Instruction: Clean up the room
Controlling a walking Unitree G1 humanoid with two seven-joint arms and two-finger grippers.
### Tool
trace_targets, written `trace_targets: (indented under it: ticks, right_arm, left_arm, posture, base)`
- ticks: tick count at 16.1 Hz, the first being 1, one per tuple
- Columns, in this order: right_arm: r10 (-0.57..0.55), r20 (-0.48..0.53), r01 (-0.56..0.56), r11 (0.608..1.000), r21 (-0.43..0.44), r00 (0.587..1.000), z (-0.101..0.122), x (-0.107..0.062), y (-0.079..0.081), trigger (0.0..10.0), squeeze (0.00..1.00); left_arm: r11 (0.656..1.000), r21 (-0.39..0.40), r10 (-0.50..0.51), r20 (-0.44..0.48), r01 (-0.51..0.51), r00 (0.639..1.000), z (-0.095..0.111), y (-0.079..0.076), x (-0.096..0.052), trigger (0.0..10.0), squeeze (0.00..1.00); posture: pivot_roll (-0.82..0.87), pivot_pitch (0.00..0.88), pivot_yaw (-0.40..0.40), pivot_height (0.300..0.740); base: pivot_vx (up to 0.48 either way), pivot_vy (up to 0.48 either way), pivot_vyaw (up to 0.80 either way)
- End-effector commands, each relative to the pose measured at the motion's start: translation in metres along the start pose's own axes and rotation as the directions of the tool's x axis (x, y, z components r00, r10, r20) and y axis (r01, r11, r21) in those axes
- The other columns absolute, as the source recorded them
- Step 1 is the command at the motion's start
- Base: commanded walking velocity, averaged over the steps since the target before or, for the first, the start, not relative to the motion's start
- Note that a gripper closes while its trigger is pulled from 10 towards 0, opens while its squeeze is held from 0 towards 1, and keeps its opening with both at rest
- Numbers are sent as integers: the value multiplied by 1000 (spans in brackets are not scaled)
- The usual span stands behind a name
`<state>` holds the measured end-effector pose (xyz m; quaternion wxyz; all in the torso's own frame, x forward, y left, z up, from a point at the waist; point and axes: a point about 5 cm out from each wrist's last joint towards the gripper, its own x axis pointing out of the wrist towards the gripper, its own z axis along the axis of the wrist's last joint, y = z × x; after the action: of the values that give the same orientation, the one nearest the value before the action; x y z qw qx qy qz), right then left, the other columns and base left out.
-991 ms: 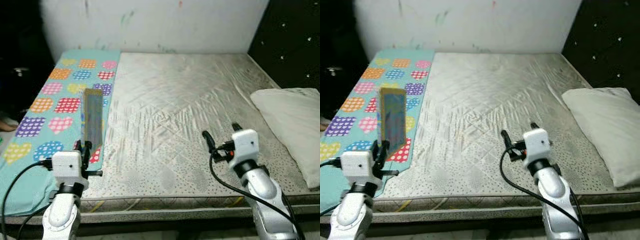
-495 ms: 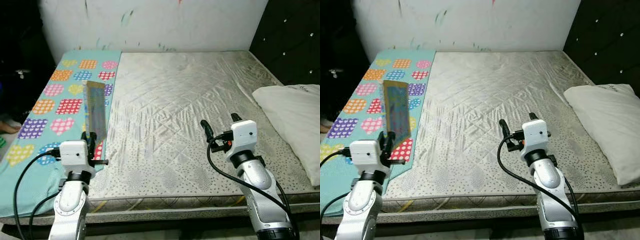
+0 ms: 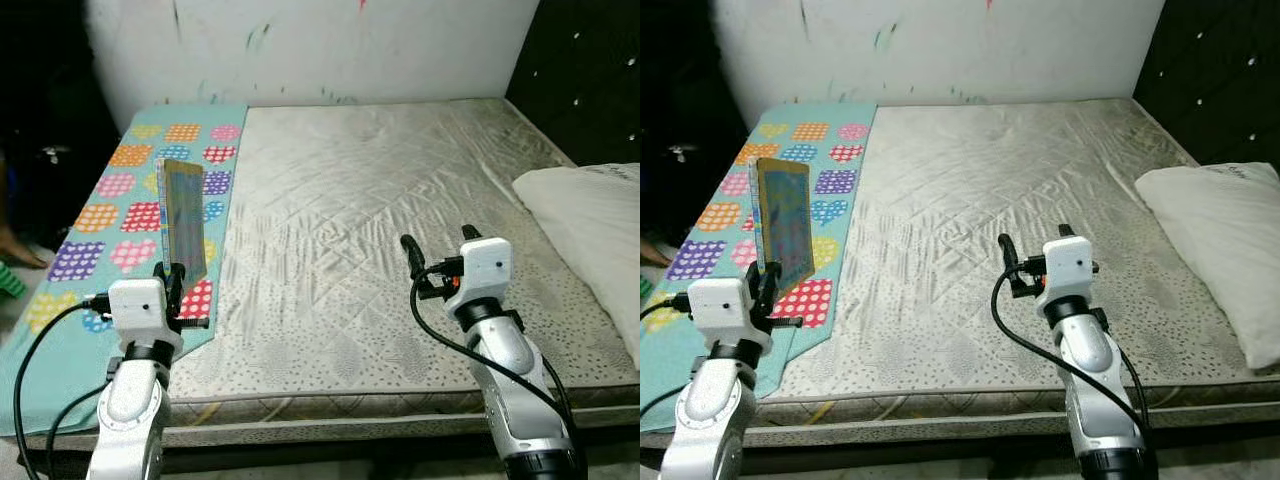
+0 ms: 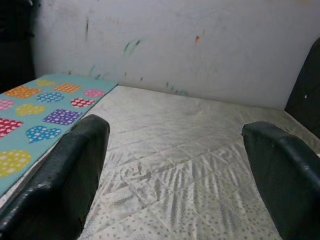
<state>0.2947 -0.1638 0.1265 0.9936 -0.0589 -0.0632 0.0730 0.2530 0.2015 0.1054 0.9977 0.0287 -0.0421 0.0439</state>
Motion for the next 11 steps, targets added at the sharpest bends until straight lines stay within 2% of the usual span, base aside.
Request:
trace_targets:
  ticks: [1, 5, 9, 11]
  right_arm:
    - [-28, 3, 28, 1000, -7, 1000, 0, -1, -7, 10000, 0]
    - [-33, -2, 33, 999, -17, 999, 1, -3, -10, 10000, 0]
    - [-62, -5, 62, 998, -23, 998, 0, -4, -17, 10000, 0]
    - [-93, -16, 93, 996, 9, 996, -2, -2, -17, 10000, 0]
  left_arm:
    - [1000, 4, 22, 59, -23, 998, 16, 6, 6, 10000, 0]
    - [998, -35, 53, 86, -50, 995, 30, 4, 3, 10000, 0]
    - [998, -29, 58, 5, -57, 998, 14, 0, -8, 10000, 0]
    - [998, -11, 65, -54, -66, 996, 4, 5, -13, 10000, 0]
  posture:
    - [-170, 0, 63, 740]
    - [-166, 0, 44, 740]
    - [-160, 0, 58, 740]
    - [-151, 0, 55, 740]
  base:
    - [0, 0, 0]
    - [0, 0, 0]
    - [0, 0, 0]
    - [0, 0, 0]
